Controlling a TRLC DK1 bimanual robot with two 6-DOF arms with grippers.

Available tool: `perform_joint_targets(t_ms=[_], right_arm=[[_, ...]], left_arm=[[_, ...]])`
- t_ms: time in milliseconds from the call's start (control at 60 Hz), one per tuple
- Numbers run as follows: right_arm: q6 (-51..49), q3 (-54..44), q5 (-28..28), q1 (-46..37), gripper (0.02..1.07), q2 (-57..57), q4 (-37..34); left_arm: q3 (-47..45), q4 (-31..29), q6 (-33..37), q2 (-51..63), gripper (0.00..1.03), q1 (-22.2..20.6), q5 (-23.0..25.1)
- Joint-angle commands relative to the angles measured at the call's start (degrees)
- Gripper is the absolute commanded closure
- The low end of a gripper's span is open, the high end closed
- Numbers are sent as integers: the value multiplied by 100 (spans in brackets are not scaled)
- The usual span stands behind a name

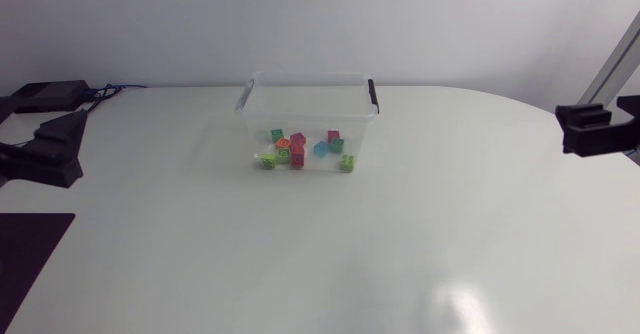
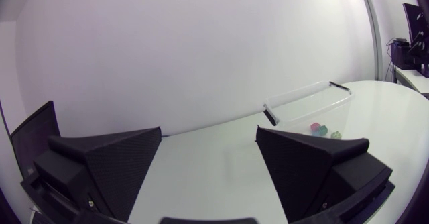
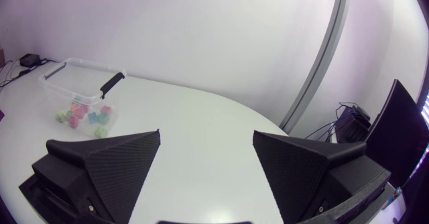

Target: Place the duplo bricks in the container

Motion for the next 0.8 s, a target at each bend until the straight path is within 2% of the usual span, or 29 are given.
perform_joint_targets(t_ms=[0, 500, 783], right_arm=[[-180, -378, -63, -95, 7, -388, 74], [-306, -1544, -79, -140, 7, -1849, 125], [193, -2363, -44, 132, 7, -2504, 646]], left_arm=[[-317, 104, 160, -318, 5, 45, -77], [-1394, 151, 248, -2073, 5, 32, -235], [-1865, 239, -321, -2267, 5, -116, -243]])
